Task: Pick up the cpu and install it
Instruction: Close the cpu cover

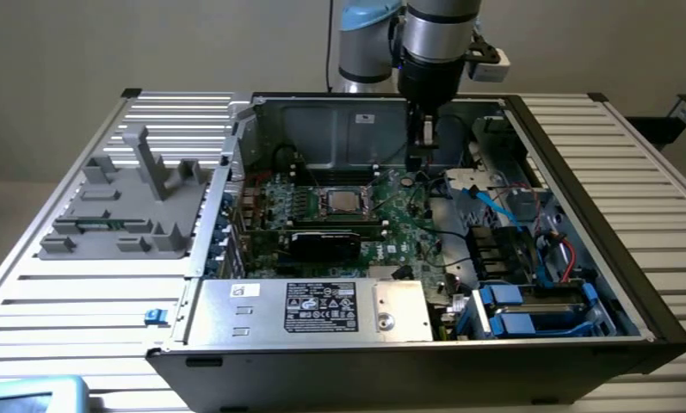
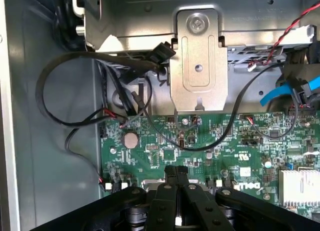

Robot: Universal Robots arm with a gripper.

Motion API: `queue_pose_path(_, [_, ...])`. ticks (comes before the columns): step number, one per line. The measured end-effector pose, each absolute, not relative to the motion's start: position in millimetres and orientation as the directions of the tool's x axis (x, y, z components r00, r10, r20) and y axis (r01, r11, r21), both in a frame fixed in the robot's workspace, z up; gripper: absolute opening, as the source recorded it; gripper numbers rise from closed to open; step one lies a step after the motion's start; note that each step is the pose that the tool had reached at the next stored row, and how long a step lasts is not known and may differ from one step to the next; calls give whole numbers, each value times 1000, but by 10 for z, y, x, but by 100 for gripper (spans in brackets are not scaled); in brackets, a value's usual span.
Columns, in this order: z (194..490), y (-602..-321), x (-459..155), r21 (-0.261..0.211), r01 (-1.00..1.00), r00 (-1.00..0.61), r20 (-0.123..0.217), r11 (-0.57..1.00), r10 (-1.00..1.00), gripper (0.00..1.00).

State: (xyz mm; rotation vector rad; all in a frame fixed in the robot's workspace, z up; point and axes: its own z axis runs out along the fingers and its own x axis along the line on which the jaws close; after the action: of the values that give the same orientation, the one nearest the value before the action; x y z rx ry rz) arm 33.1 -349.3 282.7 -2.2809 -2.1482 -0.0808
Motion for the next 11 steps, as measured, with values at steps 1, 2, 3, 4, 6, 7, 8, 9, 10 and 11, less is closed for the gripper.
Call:
queue_pose_path(1, [2808,-3493,341,30,998,61,42,-62,997,11])
queue_pose_path(2, [2789,-3493,346,30,998,62,42,-63,997,11])
queue_pose_path(3, [2771,-3493,346,30,997,63,43,-64,997,11])
queue_pose_path(4, [2753,-3493,346,30,997,63,43,-65,997,11])
queue_pose_path(6, [2717,-3493,346,30,997,64,42,-65,997,11])
queue_pose_path(7, [2699,-3493,346,30,997,64,42,-66,997,11])
queue_pose_path(8, [2681,-3493,346,30,997,65,43,-66,997,11])
queue_pose_path(9, [2662,-3493,346,30,997,66,42,-67,997,11])
queue_pose_path(10, [2644,-3493,346,30,997,67,42,-68,997,11])
queue_pose_path(11, [2626,-3493,346,30,997,68,42,-69,997,11])
